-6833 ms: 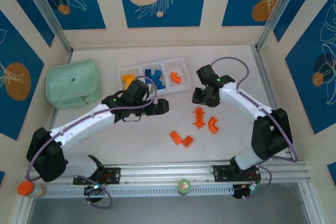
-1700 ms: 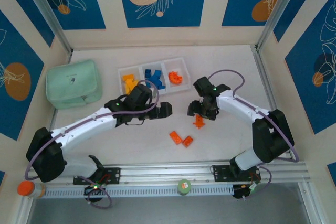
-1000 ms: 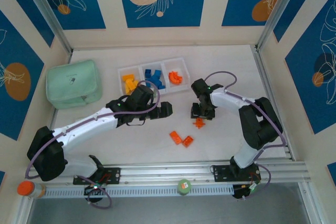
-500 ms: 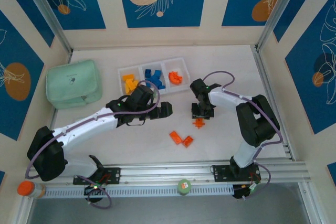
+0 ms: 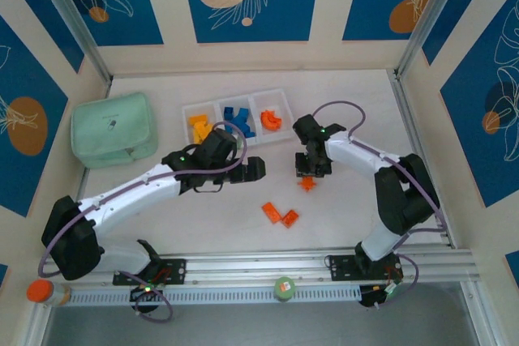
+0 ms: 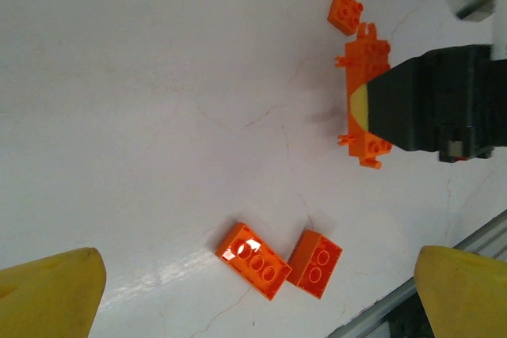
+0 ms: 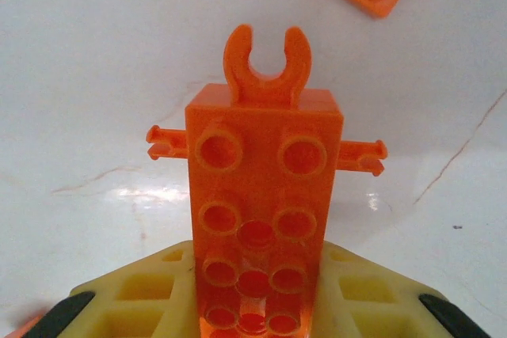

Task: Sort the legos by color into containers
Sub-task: Pick up the lego from the center of the table, then place the lego in the container.

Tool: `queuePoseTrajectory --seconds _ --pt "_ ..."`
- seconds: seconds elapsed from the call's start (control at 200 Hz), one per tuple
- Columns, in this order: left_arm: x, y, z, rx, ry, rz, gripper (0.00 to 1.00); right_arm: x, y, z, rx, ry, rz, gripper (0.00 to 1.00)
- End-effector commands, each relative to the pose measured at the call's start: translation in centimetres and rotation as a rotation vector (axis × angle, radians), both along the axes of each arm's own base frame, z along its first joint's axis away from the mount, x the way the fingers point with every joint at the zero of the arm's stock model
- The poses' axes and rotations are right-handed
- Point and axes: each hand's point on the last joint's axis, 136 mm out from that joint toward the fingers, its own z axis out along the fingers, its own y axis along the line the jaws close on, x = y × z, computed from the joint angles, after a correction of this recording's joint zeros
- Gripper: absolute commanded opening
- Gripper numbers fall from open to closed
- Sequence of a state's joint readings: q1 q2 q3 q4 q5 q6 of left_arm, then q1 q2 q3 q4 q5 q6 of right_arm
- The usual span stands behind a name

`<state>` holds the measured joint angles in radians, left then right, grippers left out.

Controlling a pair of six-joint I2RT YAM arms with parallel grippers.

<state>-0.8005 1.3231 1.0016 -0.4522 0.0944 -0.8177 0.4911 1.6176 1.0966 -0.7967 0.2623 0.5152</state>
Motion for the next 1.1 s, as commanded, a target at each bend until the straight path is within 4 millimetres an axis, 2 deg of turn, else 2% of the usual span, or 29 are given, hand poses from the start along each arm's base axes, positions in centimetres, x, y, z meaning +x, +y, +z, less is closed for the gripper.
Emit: queuePoseTrajectory --seconds 0.0,0.13,0.26,0.415,0.54,0.75,0.835,0.98,1.0,1.095 --pt "0.2 1.0 1.4 0.012 -0.028 -0.001 0.99 0.5 0.5 3.4 0.02 -0.068 0.027 0.22" --pt "0.4 1.4 1.5 -0.005 -0.024 0.008 0.99 1.5 1.3 5.4 0.049 -0.11 0.037 0.22" --pt "1.1 2.5 1.3 -0.001 -0.02 0.033 0.99 3.6 3.1 7.1 0.079 -0.157 0.067 0.22" --pt "2.1 3.7 1.6 -0.009 -0.025 0.067 0.99 7.0 5.6 8.2 0.092 -0.202 0.109 0.22" --pt "3.0 5.0 1.5 -0.005 -0.026 0.105 0.99 10.8 7.3 8.9 0.099 -0.254 0.133 0.22" --pt "4.3 6.6 1.2 -0.001 -0.015 0.146 0.99 16.9 8.7 8.1 0.096 -0.276 0.115 0.22" --pt "4.7 7.0 1.0 0.006 -0.012 0.161 0.99 18.9 9.7 8.0 0.127 -0.284 0.119 0.23" --pt "5.3 7.1 1.1 -0.006 -0.013 0.172 0.99 22.2 9.8 6.3 0.105 -0.281 0.101 0.23" --pt "5.3 7.2 1.1 -0.006 -0.013 0.173 0.99 22.3 9.6 5.5 0.096 -0.263 0.099 0.24" --pt "5.5 7.3 1.0 -0.002 -0.01 0.176 0.99 23.8 9.5 4.8 0.086 -0.262 0.098 0.24"
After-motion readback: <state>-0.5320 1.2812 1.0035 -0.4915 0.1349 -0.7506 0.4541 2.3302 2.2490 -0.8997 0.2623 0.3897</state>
